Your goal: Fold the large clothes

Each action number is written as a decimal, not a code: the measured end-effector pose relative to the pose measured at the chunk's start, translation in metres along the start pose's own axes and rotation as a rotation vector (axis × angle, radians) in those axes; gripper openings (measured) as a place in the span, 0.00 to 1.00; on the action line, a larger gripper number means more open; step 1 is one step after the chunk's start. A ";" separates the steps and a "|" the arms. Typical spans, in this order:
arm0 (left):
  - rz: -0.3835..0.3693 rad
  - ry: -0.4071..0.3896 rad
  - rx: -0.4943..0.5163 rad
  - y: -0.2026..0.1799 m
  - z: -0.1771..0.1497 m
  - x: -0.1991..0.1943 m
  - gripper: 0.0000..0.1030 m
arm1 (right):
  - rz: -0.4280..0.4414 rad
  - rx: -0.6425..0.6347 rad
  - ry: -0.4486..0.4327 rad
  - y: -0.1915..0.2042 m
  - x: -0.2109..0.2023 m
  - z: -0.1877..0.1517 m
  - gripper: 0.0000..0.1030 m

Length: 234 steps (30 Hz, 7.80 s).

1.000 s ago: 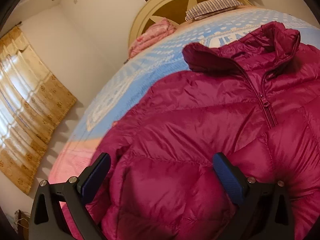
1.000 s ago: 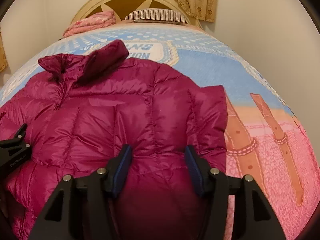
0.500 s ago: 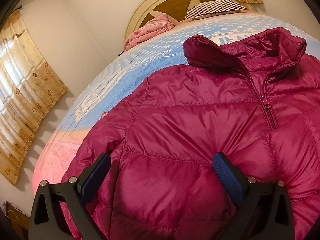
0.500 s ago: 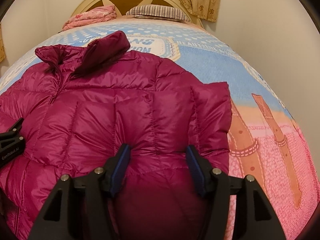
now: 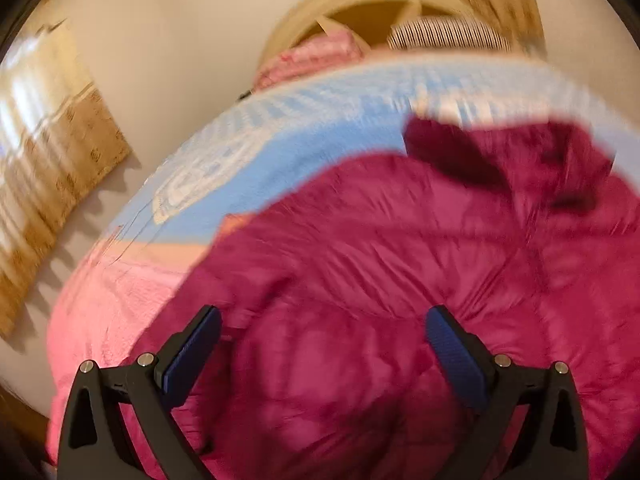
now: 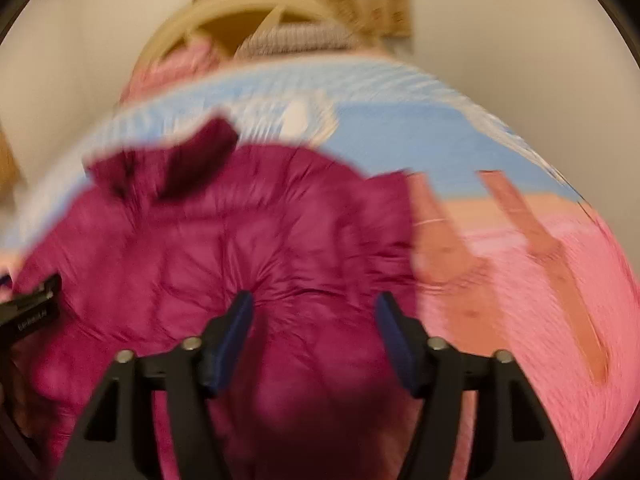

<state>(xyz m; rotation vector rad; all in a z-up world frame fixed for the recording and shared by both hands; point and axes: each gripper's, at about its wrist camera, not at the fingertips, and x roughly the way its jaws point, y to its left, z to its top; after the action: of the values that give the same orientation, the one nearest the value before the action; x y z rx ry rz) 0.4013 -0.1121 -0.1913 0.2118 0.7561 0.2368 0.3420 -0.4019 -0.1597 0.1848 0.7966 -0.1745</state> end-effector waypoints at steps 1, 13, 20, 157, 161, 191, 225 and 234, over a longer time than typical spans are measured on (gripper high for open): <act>0.000 -0.023 0.007 0.002 0.001 -0.006 0.99 | -0.001 0.014 -0.027 -0.005 -0.010 -0.001 0.83; 0.102 0.025 0.160 -0.030 -0.024 0.028 0.99 | -0.050 -0.163 0.108 0.031 0.023 -0.035 0.45; 0.070 -0.047 0.061 0.059 -0.006 -0.020 0.99 | -0.060 -0.142 0.039 0.031 -0.024 -0.040 0.80; -0.081 0.049 -0.042 0.079 0.010 0.041 0.99 | 0.117 -0.174 -0.008 0.112 -0.015 -0.030 0.28; -0.043 0.008 -0.085 0.107 0.034 0.038 0.99 | 0.146 -0.186 -0.017 0.114 -0.027 -0.027 0.28; 0.092 0.165 -0.114 0.088 0.027 0.136 0.99 | 0.148 -0.216 0.071 0.131 0.028 -0.034 0.39; 0.110 0.155 -0.098 0.083 0.023 0.138 0.99 | 0.144 -0.215 0.070 0.131 0.029 -0.038 0.39; 0.128 0.150 -0.082 0.080 0.024 0.136 0.99 | 0.140 -0.218 0.069 0.132 0.029 -0.039 0.39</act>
<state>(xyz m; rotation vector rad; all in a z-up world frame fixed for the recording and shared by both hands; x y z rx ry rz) 0.5028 0.0007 -0.2404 0.1660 0.8811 0.4083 0.3647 -0.2676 -0.1947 0.0402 0.8622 0.0511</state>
